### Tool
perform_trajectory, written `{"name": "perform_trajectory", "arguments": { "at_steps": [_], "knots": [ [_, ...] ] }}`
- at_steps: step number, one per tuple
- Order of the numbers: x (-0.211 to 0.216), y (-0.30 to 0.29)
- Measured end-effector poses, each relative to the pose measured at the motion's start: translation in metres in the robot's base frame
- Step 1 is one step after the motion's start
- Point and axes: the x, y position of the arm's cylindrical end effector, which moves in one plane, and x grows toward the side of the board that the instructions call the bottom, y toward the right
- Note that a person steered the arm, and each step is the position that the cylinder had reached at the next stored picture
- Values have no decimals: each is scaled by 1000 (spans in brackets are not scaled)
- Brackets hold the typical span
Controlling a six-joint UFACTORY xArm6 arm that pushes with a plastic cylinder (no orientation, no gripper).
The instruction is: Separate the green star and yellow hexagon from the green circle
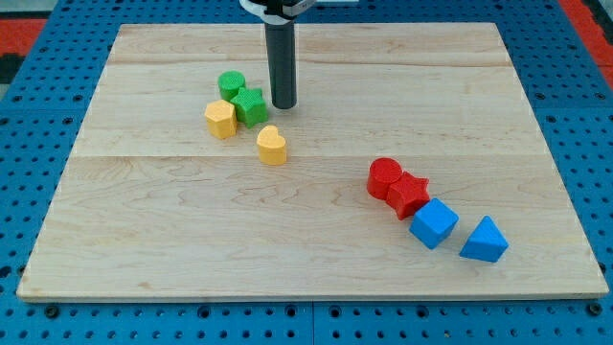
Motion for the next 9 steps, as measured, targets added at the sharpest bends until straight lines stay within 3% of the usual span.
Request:
{"name": "perform_trajectory", "arguments": {
  "at_steps": [4, 9],
  "knots": [
    [3, 0],
    [4, -51]
  ]
}}
